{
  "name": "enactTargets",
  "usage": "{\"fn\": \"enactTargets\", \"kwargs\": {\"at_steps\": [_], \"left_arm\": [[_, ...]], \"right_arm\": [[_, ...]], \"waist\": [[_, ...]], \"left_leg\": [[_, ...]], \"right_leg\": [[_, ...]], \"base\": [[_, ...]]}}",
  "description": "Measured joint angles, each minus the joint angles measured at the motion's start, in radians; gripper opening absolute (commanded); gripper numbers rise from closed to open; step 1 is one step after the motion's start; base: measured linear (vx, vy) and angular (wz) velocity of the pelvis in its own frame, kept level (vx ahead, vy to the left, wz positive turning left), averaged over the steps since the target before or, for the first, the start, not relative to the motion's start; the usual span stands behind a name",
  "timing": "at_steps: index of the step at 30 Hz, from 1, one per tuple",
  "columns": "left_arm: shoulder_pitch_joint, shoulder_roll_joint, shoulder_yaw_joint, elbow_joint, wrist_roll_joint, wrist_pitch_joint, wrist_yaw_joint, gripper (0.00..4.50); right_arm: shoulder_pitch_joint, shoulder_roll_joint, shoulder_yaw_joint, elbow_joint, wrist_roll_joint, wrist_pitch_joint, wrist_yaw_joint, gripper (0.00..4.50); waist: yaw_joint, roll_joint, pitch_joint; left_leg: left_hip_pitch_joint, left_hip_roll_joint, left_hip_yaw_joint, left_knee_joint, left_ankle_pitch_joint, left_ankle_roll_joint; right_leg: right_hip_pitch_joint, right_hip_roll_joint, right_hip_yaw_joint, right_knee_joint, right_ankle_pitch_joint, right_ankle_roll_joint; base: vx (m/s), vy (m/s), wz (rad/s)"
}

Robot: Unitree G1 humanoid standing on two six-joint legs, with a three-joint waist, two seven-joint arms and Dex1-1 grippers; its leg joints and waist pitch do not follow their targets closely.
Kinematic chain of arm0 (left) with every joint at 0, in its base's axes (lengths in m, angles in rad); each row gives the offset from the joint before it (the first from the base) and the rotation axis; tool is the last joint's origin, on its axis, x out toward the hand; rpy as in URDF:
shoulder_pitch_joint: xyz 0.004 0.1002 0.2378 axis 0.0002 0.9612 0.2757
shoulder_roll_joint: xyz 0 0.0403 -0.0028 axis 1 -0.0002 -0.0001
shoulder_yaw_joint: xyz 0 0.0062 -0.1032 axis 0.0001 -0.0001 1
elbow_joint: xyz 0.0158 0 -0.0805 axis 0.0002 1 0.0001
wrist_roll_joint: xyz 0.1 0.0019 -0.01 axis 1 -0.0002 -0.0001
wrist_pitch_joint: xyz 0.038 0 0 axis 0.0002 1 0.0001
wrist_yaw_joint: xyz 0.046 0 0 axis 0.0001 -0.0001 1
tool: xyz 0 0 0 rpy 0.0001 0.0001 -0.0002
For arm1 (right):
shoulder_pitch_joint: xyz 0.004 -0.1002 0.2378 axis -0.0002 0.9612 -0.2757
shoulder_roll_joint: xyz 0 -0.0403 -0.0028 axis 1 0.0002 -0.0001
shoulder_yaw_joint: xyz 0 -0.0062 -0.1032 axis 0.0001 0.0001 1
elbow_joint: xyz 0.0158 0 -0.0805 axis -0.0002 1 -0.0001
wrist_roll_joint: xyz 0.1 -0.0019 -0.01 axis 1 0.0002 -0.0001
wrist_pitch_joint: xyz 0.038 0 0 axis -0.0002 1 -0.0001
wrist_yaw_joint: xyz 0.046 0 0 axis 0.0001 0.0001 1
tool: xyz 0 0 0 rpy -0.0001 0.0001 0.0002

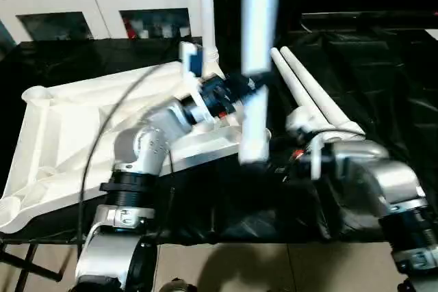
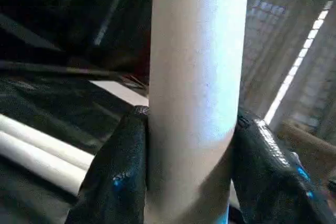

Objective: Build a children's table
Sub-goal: Insert table leg to table base

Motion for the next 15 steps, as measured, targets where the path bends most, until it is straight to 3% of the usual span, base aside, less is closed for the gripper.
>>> {"fn": "enactTargets", "kwargs": {"at_steps": [5, 9, 11, 15], "left_arm": [[-0.018, 0.000, 0.016, 0.022, 0.015, -0.015, 0.059, 1.90], [-0.032, 0.001, 0.020, 0.030, 0.016, -0.015, 0.088, 1.90], [-0.032, 0.002, 0.020, 0.033, 0.016, -0.015, 0.091, 1.89], [-0.032, 0.006, 0.019, 0.034, 0.016, -0.012, 0.093, 1.89]], "right_arm": [[-0.023, 0.006, -0.083, 0.004, 0.052, 0.006, -0.053, 4.34], [-0.091, 0.027, -0.222, 0.034, 0.140, 0.082, -0.127, 4.50], [-0.100, 0.027, -0.238, 0.031, 0.170, 0.107, -0.128, 4.50], [-0.100, 0.042, -0.199, 0.028, 0.163, 0.127, -0.132, 4.50]], "waist": [[0.002, -0.001, 0.001], [0.002, -0.002, 0.001], [0.002, -0.002, 0.001], [0.002, -0.002, 0.001]], "left_leg": [[0.000, 0.000, 0.000, 0.001, 0.001, 0.004], [0.000, 0.000, 0.001, 0.001, 0.001, 0.004], [0.000, 0.000, 0.000, 0.001, 0.001, 0.004], [-0.001, 0.000, 0.000, 0.001, 0.001, 0.004]], "right_leg": [[0.000, 0.000, 0.000, 0.000, 0.000, 0.000], [0.000, 0.000, 0.000, 0.001, 0.000, 0.000], [0.000, 0.000, 0.000, 0.001, 0.000, 0.000], [-0.001, 0.000, 0.000, 0.001, 0.000, 0.000]], "base": [[0.000, 0.000, 0.00], [0.000, 0.000, 0.00], [0.000, 0.000, 0.00], [0.000, 0.000, 0.00]]}}
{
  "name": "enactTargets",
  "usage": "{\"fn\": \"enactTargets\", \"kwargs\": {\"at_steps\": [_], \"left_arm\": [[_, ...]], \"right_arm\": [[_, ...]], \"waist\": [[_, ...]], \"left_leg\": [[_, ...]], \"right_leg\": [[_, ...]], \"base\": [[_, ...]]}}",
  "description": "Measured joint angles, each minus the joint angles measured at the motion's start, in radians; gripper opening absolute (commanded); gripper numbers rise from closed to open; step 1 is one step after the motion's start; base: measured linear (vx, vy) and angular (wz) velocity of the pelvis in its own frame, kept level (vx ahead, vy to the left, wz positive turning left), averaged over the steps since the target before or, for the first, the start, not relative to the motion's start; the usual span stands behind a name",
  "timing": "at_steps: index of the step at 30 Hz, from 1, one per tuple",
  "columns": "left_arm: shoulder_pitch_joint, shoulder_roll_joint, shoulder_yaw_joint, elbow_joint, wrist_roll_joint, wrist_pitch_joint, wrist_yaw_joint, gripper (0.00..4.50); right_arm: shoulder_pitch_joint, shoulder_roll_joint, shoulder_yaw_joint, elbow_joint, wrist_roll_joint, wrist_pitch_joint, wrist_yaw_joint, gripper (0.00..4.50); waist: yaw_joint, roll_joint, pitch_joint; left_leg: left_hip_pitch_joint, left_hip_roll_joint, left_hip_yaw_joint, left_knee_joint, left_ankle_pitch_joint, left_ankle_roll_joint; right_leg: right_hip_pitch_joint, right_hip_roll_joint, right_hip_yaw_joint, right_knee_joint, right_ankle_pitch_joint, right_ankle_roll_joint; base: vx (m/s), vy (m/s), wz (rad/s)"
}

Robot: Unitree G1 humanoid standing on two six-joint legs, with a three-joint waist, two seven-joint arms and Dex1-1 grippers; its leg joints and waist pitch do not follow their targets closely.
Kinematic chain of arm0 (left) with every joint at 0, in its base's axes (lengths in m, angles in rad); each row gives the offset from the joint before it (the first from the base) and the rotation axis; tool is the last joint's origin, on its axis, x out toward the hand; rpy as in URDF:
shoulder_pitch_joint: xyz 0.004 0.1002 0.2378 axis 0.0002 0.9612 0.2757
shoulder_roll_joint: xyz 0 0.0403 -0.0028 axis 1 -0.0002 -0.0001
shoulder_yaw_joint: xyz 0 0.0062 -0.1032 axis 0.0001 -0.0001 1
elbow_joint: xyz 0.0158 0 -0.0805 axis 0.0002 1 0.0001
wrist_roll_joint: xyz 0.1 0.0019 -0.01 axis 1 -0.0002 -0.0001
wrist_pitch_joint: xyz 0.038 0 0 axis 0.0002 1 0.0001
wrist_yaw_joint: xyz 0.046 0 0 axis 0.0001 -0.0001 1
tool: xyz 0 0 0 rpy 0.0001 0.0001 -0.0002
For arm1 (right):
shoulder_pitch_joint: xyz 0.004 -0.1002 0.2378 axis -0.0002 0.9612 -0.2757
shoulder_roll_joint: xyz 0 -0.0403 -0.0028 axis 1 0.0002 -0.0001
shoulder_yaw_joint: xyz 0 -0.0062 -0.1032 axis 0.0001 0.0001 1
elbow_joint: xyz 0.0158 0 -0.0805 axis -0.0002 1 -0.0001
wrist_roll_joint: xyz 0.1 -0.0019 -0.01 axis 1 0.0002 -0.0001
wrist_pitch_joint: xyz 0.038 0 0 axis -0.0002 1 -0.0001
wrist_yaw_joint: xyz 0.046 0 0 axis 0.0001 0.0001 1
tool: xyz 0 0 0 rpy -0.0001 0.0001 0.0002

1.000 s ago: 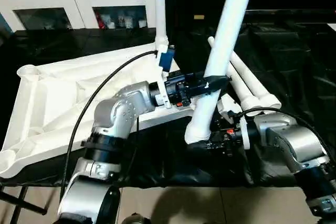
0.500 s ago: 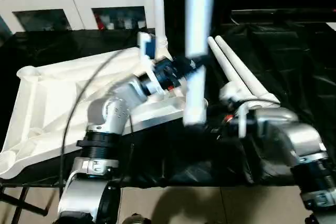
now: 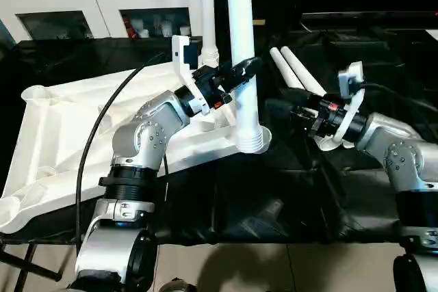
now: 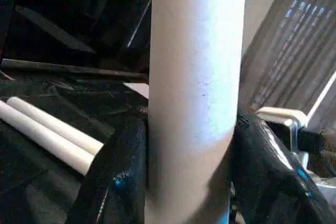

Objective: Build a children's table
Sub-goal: Insert table leg to table base

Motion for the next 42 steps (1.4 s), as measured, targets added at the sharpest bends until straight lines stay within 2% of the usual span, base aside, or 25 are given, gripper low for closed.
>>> {"fn": "enactTargets", "kwargs": {"at_steps": [6, 10, 17, 21, 22, 26, 28, 31, 32, 42], "left_arm": [[0.000, 0.007, -0.011, 0.000, 0.013, -0.005, 0.021, 1.89], [0.000, 0.002, -0.046, -0.001, 0.073, -0.033, 0.078, 1.89], [-0.006, -0.016, -0.079, -0.004, 0.144, -0.082, 0.171, 1.89], [-0.042, -0.022, -0.087, -0.007, 0.169, -0.104, 0.204, 1.89], [-0.043, -0.025, -0.087, -0.009, 0.170, -0.112, 0.212, 1.89], [-0.042, -0.032, -0.101, -0.011, 0.186, -0.118, 0.229, 1.89], [-0.041, -0.034, -0.107, -0.015, 0.190, -0.119, 0.233, 1.89], [-0.040, -0.034, -0.118, -0.022, 0.203, -0.125, 0.236, 1.89], [-0.040, -0.034, -0.120, -0.023, 0.206, -0.128, 0.237, 1.89], [-0.040, -0.034, -0.127, -0.023, 0.215, -0.134, 0.255, 1.89]], "right_arm": [[-0.001, 0.031, 0.058, -0.022, -0.045, 0.000, -0.053, 4.50], [-0.019, 0.081, 0.107, -0.027, -0.091, -0.003, -0.130, 4.50], [-0.051, 0.111, 0.144, -0.021, -0.138, -0.004, -0.206, 4.50], [-0.062, 0.130, 0.164, -0.017, -0.169, -0.004, -0.239, 4.50], [-0.062, 0.136, 0.169, -0.012, -0.172, -0.005, -0.245, 4.21], [-0.081, 0.159, 0.180, 0.042, -0.205, -0.017, -0.298, 4.08], [-0.093, 0.166, 0.180, 0.053, -0.210, -0.027, -0.308, 3.70], [-0.102, 0.180, 0.180, 0.063, -0.212, -0.048, -0.319, 3.64], [-0.106, 0.186, 0.180, 0.068, -0.214, -0.050, -0.324, 3.45], [-0.118, 0.199, 0.181, 0.097, -0.226, -0.081, -0.323, 2.74]], "waist": [[0.006, 0.000, 0.000], [0.005, -0.001, 0.000], [0.005, -0.001, 0.000], [0.005, -0.001, 0.000], [0.005, -0.001, 0.000], [0.005, -0.001, 0.000], [0.004, -0.001, 0.000], [0.004, -0.001, 0.000], [0.004, -0.001, 0.000], [0.003, -0.001, 0.000]], "left_leg": [[0.000, 0.000, 0.000, 0.000, 0.000, 0.000], [0.000, 0.000, 0.000, 0.000, 0.000, 0.000], [0.000, 0.000, 0.000, 0.000, -0.001, -0.002], [0.000, 0.000, 0.000, 0.000, -0.001, -0.002], [0.000, 0.000, 0.000, 0.000, -0.001, -0.002], [0.000, 0.000, 0.000, 0.000, -0.001, -0.003], [0.000, 0.000, 0.000, 0.000, -0.001, -0.003], [0.000, 0.000, 0.000, 0.000, -0.001, -0.002], [0.000, 0.000, 0.000, 0.000, -0.001, -0.002], [0.000, 0.000, 0.000, 0.000, -0.001, -0.002]], "right_leg": [[0.000, 0.000, 0.000, 0.000, 0.000, 0.000], [0.000, 0.000, 0.000, 0.000, 0.000, 0.000], [0.000, 0.000, 0.000, 0.000, 0.000, 0.000], [0.000, 0.000, 0.000, 0.000, 0.000, 0.000], [0.000, 0.000, 0.000, 0.000, 0.000, 0.000], [0.000, 0.000, 0.000, 0.000, 0.000, 0.001], [0.000, 0.000, 0.000, 0.000, 0.000, 0.001], [0.000, 0.000, 0.000, 0.000, 0.000, 0.001], [0.000, 0.000, 0.000, 0.000, 0.000, 0.001], [0.000, 0.000, 0.001, 0.000, 0.000, 0.001]], "base": [[0.000, 0.000, 0.00], [0.000, 0.000, 0.00], [0.000, 0.000, 0.00], [0.000, 0.000, 0.00], [0.000, 0.000, 0.00], [0.000, 0.000, 0.00], [0.000, 0.000, 0.00], [0.000, 0.000, 0.00], [0.000, 0.000, 0.00], [0.000, 0.000, 0.00]]}}
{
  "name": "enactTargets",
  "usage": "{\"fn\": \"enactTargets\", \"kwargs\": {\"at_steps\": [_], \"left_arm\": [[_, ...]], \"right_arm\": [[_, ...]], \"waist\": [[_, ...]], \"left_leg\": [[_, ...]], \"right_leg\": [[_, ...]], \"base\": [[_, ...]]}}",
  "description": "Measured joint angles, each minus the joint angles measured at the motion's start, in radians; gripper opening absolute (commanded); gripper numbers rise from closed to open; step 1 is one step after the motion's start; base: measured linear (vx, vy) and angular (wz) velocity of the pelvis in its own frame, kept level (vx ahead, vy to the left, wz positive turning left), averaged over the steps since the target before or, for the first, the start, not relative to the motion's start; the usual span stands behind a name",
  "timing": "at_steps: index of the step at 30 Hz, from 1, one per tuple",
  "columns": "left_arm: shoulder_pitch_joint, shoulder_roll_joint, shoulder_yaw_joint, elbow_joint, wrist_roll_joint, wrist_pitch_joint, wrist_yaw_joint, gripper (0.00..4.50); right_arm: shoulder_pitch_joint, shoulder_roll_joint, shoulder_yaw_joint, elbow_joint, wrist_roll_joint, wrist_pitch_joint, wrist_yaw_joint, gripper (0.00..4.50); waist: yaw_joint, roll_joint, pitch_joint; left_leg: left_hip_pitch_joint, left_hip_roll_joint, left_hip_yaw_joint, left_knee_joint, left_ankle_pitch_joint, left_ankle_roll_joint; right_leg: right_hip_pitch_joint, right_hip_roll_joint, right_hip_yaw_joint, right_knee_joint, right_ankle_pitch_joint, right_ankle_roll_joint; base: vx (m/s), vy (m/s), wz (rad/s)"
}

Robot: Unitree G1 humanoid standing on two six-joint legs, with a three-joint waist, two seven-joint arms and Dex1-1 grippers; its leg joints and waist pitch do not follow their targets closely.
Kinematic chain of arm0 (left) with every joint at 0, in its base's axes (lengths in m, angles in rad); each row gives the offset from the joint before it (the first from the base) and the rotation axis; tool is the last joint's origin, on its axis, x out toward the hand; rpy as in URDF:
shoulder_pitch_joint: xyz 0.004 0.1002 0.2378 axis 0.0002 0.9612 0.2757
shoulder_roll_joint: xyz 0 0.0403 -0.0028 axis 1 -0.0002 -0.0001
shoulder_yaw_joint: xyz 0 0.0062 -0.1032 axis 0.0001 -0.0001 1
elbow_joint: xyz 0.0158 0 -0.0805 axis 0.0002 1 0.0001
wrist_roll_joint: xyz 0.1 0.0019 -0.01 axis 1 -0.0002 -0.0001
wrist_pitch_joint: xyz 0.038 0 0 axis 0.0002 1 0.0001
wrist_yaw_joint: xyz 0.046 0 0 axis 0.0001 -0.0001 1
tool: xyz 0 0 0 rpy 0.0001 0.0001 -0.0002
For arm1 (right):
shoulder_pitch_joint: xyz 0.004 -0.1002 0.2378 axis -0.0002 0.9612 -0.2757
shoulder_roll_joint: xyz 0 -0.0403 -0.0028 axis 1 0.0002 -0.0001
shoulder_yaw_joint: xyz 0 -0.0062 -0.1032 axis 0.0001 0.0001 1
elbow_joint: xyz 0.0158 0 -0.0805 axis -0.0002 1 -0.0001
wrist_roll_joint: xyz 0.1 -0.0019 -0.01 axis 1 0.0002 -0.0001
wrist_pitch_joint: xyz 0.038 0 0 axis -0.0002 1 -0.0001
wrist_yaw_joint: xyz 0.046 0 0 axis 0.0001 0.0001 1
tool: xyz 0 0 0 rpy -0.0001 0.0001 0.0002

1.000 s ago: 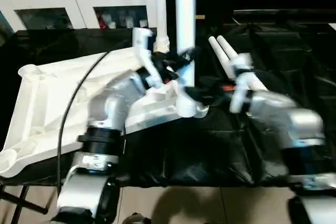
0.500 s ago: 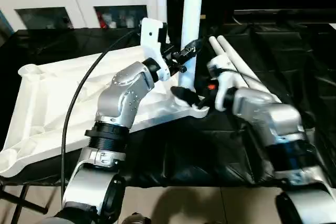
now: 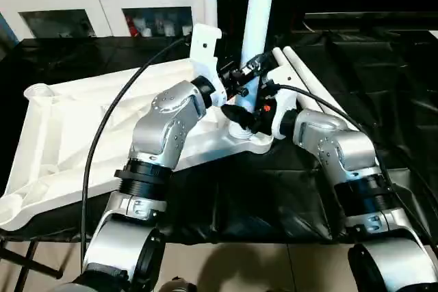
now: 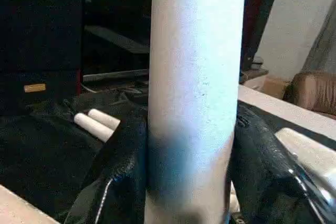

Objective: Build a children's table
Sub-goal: Insert table leg to table base

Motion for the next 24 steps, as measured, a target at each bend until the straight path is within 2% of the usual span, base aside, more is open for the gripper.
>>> {"fn": "enactTargets", "kwargs": {"at_steps": [2, 3, 8, 13, 14, 15, 17, 20, 23, 24], "left_arm": [[0.000, 0.000, 0.000, 0.000, 0.000, 0.000, 0.001, 1.89], [0.000, 0.000, 0.001, 0.000, 0.000, 0.000, 0.003, 1.89], [0.000, -0.001, 0.004, 0.000, -0.007, 0.000, 0.007, 1.89], [0.000, -0.001, 0.004, -0.009, -0.010, 0.004, 0.007, 1.89], [0.000, -0.001, 0.004, -0.011, -0.010, 0.006, 0.006, 2.45], [0.000, -0.001, 0.004, -0.012, -0.015, 0.009, 0.006, 2.59], [0.000, 0.001, 0.006, -0.015, -0.027, 0.022, -0.004, 2.59], [0.000, 0.000, 0.011, -0.021, -0.058, 0.048, -0.028, 2.84], [-0.002, 0.002, 0.036, -0.022, -0.131, 0.096, -0.087, 3.14], [-0.005, 0.007, 0.060, -0.020, -0.181, 0.139, -0.125, 3.22]], "right_arm": [[0.000, 0.000, 0.000, 0.000, 0.000, -0.001, 0.005, 2.66], [0.000, 0.000, 0.000, 0.000, 0.000, -0.003, 0.011, 2.46], [0.000, -0.007, -0.003, 0.002, 0.002, -0.011, 0.028, 2.03], [0.000, -0.011, -0.010, 0.009, 0.003, -0.029, 0.048, 1.94], [0.000, -0.012, -0.010, 0.009, 0.003, -0.030, 0.050, 1.94], [0.000, -0.014, -0.010, 0.009, 0.003, -0.032, 0.057, 1.93], [0.005, -0.020, -0.009, 0.010, 0.009, -0.043, 0.089, 1.93], [0.025, -0.034, -0.005, 0.000, 0.033, -0.056, 0.156, 1.93], [0.050, -0.053, 0.003, -0.036, 0.061, -0.062, 0.232, 1.93], [0.061, -0.069, 0.003, -0.054, 0.075, -0.062, 0.265, 1.93]], "waist": [[0.000, 0.000, 0.000], [0.000, 0.000, 0.000], [0.000, 0.000, 0.000], [0.000, 0.000, 0.000], [0.000, 0.000, 0.000], [0.000, 0.000, 0.000], [0.000, 0.000, 0.000], [0.001, 0.000, 0.000], [0.003, 0.000, 0.000], [0.004, 0.000, 0.000]], "left_leg": [[0.000, 0.000, 0.000, 0.000, 0.000, 0.000], [0.000, 0.000, 0.000, 0.000, 0.000, 0.000], [0.000, 0.000, 0.000, 0.000, 0.000, 0.000], [0.000, 0.000, 0.000, 0.001, 0.000, 0.000], [0.000, 0.000, 0.000, 0.001, 0.000, 0.000], [0.000, 0.000, 0.000, 0.001, 0.000, 0.000], [0.000, 0.000, 0.000, 0.001, 0.000, 0.000], [0.000, 0.000, 0.000, 0.001, 0.000, 0.000], [0.000, 0.000, 0.000, 0.001, 0.001, 0.002], [0.000, 0.000, 0.000, 0.001, 0.001, 0.002]], "right_leg": [[0.000, 0.000, 0.000, 0.000, 0.000, 0.000], [0.000, 0.000, 0.000, 0.000, 0.000, 0.000], [0.000, 0.000, 0.000, 0.000, 0.000, 0.000], [0.000, 0.000, 0.000, 0.001, 0.000, 0.000], [0.000, 0.000, 0.000, 0.001, 0.000, 0.000], [0.000, 0.000, 0.000, 0.001, 0.000, 0.000], [0.000, 0.000, 0.000, 0.001, 0.000, 0.000], [0.000, 0.000, 0.000, 0.001, 0.000, 0.000], [0.000, 0.000, 0.000, 0.001, 0.000, 0.000], [0.000, 0.000, 0.000, 0.001, 0.000, 0.000]], "base": [[0.000, 0.000, 0.00], [0.000, 0.000, 0.00], [0.000, 0.000, 0.00], [0.000, 0.000, 0.00], [0.000, 0.000, 0.00], [0.000, 0.000, 0.00], [0.000, 0.000, 0.00], [0.000, 0.000, 0.00], [0.000, 0.000, 0.00], [0.000, 0.000, 0.00]]}}
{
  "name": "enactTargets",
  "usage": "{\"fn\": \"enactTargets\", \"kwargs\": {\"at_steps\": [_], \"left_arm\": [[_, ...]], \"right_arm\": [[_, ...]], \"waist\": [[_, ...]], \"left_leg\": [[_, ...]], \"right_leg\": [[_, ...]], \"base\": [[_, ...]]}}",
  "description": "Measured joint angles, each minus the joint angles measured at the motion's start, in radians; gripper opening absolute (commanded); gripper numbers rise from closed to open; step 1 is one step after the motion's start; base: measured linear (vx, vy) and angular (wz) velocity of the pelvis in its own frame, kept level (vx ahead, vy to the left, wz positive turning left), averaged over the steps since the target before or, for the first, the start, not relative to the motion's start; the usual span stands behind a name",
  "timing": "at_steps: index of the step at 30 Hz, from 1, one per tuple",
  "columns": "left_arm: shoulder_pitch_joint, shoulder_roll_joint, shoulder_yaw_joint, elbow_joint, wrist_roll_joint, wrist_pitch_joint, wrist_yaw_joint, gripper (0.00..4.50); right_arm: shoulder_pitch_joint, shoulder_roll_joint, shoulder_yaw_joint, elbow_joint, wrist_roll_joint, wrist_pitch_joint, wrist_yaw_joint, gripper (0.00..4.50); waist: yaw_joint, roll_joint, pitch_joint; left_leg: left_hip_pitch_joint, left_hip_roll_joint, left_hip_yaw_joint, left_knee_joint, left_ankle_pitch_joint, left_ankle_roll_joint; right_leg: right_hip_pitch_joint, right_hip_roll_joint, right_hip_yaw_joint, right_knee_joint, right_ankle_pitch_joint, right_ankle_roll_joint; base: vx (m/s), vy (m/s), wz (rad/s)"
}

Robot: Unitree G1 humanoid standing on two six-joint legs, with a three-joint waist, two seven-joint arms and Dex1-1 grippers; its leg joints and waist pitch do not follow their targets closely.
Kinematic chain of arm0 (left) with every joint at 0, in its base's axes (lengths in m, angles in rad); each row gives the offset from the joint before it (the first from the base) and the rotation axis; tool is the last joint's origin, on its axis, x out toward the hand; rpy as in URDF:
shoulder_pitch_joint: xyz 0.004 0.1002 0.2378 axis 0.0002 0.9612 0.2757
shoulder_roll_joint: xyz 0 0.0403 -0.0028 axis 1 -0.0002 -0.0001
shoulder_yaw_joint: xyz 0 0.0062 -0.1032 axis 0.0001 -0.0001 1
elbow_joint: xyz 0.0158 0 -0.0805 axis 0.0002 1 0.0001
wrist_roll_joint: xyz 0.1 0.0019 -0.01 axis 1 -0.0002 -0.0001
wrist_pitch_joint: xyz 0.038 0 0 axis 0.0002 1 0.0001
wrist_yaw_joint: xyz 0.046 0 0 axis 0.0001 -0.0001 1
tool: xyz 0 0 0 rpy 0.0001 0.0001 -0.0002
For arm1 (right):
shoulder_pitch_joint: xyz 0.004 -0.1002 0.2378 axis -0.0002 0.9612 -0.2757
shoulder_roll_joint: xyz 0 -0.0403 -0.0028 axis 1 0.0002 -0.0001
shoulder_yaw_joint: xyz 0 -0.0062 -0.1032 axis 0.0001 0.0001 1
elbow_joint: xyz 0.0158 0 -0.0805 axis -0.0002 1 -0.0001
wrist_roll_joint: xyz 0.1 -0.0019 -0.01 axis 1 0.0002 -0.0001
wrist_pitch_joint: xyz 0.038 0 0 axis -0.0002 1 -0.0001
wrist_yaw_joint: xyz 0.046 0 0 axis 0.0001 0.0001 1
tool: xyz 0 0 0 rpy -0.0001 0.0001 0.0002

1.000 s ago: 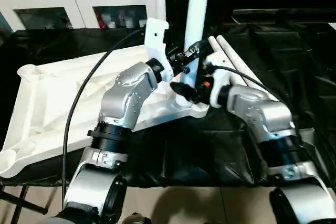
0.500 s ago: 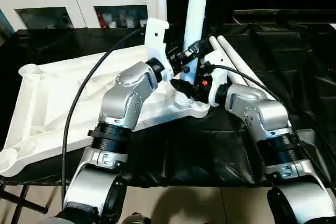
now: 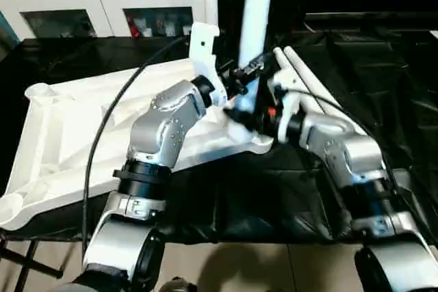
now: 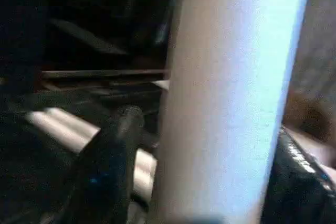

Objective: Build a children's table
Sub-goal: Insert table leg to table base

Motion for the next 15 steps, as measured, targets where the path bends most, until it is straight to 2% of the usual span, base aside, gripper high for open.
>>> {"fn": "enactTargets", "kwargs": {"at_steps": [7, 15], "left_arm": [[-0.068, 0.059, 0.067, 0.047, -0.135, 0.141, -0.116, 3.26], [-0.075, 0.084, 0.068, 0.060, -0.162, 0.191, -0.172, 2.56]], "right_arm": [[0.026, -0.060, -0.001, -0.059, 0.058, 0.019, 0.126, 1.93], [0.043, -0.086, 0.009, -0.074, 0.083, 0.063, 0.177, 1.93]], "waist": [[0.000, 0.000, 0.000], [0.000, 0.000, 0.000]], "left_leg": [[0.000, 0.000, 0.000, 0.002, 0.000, 0.000], [0.000, 0.000, 0.000, 0.002, 0.000, 0.000]], "right_leg": [[0.000, 0.000, 0.000, 0.001, 0.000, 0.000], [0.001, 0.000, 0.000, 0.001, 0.001, 0.000]], "base": [[0.000, 0.000, 0.00], [0.000, 0.000, 0.00]]}}
